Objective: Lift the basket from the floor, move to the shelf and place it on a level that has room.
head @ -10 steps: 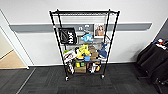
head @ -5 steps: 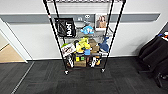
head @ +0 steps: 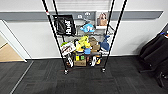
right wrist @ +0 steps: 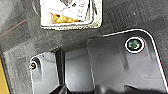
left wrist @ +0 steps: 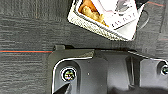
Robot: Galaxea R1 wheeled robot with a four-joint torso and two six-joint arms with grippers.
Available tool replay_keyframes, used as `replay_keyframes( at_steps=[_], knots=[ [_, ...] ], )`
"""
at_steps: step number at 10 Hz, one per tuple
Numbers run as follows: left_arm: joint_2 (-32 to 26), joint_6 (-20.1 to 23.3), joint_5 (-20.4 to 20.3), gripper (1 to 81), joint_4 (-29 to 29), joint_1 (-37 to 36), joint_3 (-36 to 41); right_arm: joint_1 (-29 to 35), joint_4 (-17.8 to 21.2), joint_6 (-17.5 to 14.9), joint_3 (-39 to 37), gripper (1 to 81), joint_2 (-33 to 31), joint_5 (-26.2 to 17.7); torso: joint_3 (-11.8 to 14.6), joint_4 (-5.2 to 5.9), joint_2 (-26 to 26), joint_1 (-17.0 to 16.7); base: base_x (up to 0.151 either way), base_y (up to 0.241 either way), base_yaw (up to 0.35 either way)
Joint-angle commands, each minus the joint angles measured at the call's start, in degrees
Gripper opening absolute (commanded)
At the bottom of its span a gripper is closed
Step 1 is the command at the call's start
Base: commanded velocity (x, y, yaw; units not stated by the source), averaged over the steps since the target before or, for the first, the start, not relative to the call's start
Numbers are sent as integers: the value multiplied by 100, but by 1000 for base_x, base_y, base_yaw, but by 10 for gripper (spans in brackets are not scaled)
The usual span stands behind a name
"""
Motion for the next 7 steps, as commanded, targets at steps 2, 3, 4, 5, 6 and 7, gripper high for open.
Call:
replay_keyframes(
  at_steps=[2, 3, 4, 5, 6, 7],
  knots=[
    [58, 5, 706, 811, -60, -526, -203, 311, 97, 13, 112, 811, -52, -463, -2, 0, -745, 478, 0, 0, 0],
    [85, 5, 715, 811, -60, -570, -248, 320, 114, 13, 121, 811, -52, -489, -2, 0, -940, 598, 0, 0, 0],
    [111, 5, 750, 811, -51, -596, -292, 329, 167, 4, 113, 811, -43, -490, -2, 0, -1145, 730, 0, 0, 0],
    [155, 5, 785, 811, -33, -623, -354, 338, 167, 4, 121, 811, -43, -490, -2, 0, -1338, 850, 0, 0, 0],
    [207, 5, 847, 811, -16, -667, -432, 338, 167, 4, 112, 811, -43, -490, -2, 0, -1545, 979, 0, 0, 0],
    [251, 14, 969, 811, 19, -736, -520, 346, 167, 4, 121, 811, -43, -490, -2, 0, -1738, 1101, 0, 0, 0]
  ],
)
